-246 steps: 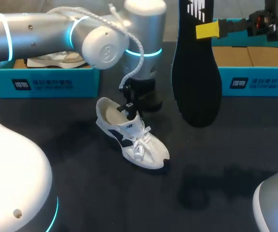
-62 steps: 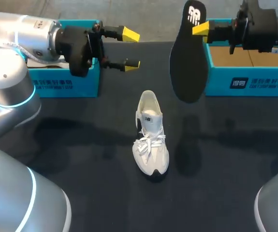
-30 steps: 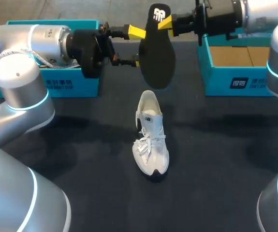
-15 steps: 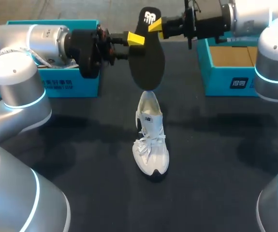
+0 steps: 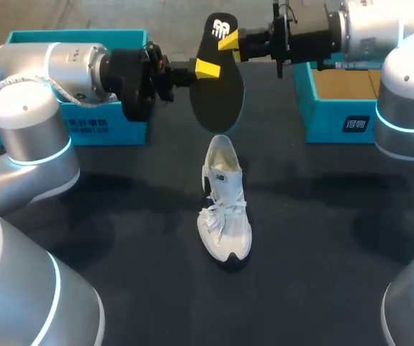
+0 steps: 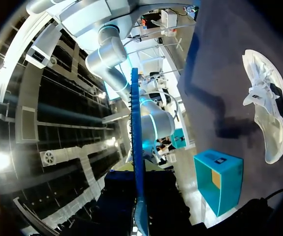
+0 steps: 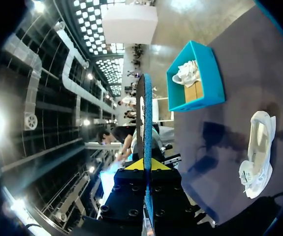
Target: Take the shoe out of the shoebox, open the shoe tongue, remove and reinsert the insole, then place the shoe into the shoebox
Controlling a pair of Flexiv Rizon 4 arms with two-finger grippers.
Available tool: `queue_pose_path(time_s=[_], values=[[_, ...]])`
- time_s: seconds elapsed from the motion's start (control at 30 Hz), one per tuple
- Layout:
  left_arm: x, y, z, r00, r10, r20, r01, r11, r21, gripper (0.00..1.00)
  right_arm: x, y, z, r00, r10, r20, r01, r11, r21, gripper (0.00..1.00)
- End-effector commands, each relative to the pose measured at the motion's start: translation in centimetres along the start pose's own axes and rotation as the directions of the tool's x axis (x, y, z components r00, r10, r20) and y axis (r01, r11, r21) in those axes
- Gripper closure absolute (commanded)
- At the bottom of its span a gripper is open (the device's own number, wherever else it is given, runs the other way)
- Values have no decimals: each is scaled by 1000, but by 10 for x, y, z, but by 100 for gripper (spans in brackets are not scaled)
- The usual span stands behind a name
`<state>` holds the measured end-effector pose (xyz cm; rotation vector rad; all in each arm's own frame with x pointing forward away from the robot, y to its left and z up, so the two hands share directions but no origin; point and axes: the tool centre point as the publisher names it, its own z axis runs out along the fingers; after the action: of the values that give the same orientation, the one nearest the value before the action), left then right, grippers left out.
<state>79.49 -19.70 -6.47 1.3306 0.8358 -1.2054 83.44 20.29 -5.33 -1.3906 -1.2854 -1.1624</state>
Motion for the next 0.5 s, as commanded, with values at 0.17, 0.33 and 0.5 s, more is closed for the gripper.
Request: queue_pose_path(time_s=[0.17,0.33,0.5], values=[[3,3,0,1000,-3,-3,3,1000,2,100,-1,-17,-13,999,-42,-13,41,998,-47,0],[3,3,-2,1000,-3,-17,3,1000,2,100,-7,-30,-27,999,-47,-19,46,997,-61,0],[6,5,-3,1000,-14,-28,14,1000,-12,100,-15,-52,-51,998,-59,-16,58,997,-60,0]])
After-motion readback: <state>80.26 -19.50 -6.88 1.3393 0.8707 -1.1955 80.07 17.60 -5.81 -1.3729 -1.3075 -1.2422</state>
